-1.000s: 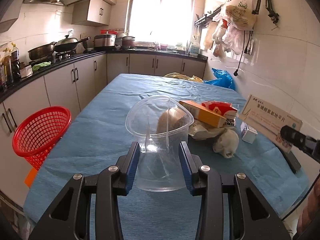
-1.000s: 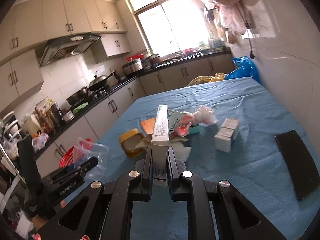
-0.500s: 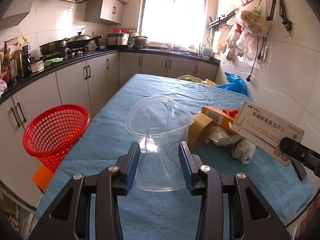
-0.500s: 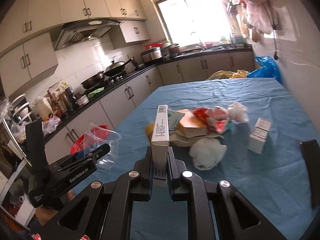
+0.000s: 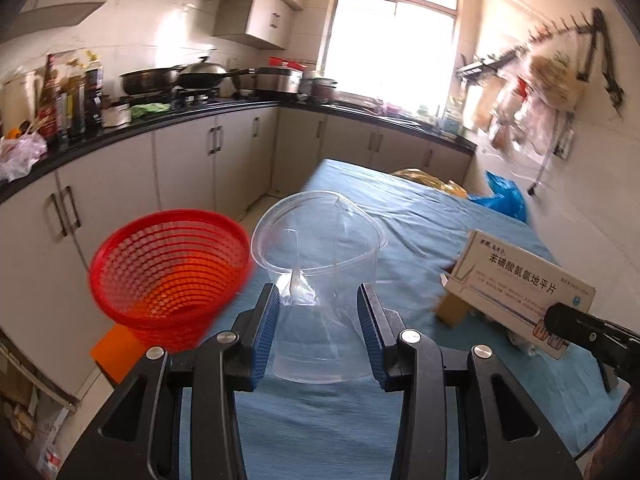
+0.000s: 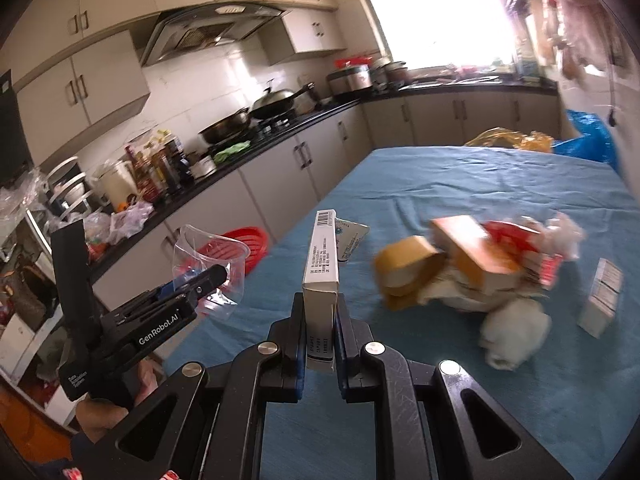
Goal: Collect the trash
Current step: 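Carry both items to the red basket and open both tools to drop them, then move both tools back to the trash pile on the table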
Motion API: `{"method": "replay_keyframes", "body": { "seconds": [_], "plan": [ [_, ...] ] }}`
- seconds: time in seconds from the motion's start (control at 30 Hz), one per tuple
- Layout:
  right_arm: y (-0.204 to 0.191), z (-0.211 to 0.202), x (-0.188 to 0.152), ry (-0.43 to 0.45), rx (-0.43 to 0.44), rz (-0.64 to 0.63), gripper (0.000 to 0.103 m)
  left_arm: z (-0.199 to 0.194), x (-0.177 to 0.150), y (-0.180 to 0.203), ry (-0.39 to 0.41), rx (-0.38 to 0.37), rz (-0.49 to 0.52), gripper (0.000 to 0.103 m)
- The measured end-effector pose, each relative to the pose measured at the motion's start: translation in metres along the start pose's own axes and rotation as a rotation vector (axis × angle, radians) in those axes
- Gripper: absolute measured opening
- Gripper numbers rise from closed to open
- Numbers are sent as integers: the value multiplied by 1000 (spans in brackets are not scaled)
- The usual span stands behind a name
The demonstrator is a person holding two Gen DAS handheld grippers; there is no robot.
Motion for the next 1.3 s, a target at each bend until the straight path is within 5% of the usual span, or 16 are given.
{"method": "replay_keyframes", "body": {
  "seconds": [0.47, 0.8, 0.87, 0.9, 0.97, 1.3],
  "plan": [
    [-63, 109, 57, -97, 160, -78, 13, 35, 43, -105, -30, 160, -109, 39],
    [-80, 184, 79, -153, 170, -79, 13, 69, 55, -140, -55, 216, -152, 39],
    [-81, 197, 82, -158, 184, -65, 16, 73, 58, -144, -52, 222, -159, 42],
    [-81, 202, 83, -153, 182, -57, 16, 75, 61, -146, -54, 220, -172, 51],
    [-80, 202, 83, -143, 177, -57, 27, 75, 63, -149, -49, 213, -193, 65],
    [-57, 109, 54, -11, 65, -111, 38, 36, 37, -95, 35, 150, -127, 74]
  ]
}}
Point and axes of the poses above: each gripper's, at about its wrist camera, not at the fingertips, and z roughly the way its jaws point, y to its right, x to its top, the point moved 2 cm from there along z, roughly the way its jaws point, and after that the axes turned 14 degrees about -z, right-handed, at the moved point
